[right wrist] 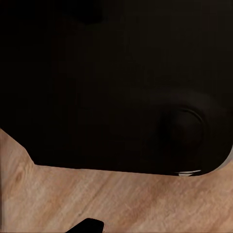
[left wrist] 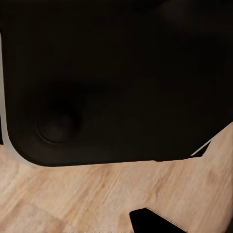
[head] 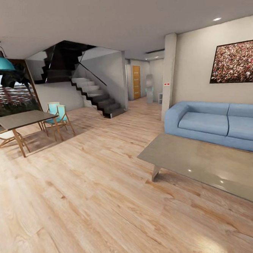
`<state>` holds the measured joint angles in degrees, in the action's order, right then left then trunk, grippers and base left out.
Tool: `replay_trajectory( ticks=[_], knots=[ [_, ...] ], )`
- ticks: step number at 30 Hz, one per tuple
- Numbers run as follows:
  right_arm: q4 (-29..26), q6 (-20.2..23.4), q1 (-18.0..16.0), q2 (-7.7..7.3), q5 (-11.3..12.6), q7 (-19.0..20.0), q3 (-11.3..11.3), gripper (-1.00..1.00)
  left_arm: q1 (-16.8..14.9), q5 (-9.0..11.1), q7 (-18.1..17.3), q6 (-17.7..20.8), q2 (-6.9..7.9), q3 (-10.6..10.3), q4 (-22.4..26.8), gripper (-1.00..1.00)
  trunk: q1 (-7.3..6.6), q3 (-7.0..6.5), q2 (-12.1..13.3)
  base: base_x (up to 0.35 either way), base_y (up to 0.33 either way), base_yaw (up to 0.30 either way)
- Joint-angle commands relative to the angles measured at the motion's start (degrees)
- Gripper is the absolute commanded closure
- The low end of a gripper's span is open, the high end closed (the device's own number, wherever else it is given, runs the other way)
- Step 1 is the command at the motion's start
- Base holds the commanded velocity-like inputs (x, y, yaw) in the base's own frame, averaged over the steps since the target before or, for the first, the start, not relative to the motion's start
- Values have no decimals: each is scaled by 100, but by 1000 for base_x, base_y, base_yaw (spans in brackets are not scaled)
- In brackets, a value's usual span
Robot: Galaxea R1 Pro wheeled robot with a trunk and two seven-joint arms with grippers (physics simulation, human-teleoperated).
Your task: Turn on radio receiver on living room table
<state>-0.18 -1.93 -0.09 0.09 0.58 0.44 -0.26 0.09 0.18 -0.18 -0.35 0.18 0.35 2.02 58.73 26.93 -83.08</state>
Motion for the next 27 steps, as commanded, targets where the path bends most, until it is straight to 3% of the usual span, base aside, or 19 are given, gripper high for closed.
replay_trajectory(
  ticks=[1,27],
  knots=[
    [0,0,0,0,1,0,0,-100,-2,0,0,0,0,0,0,-100,0,0,0,0,0,-286],
    [0,6,0,0,11,0,-3,-100,0,0,0,0,0,0,9,-100,0,0,0,0,0,-286]
  ],
)
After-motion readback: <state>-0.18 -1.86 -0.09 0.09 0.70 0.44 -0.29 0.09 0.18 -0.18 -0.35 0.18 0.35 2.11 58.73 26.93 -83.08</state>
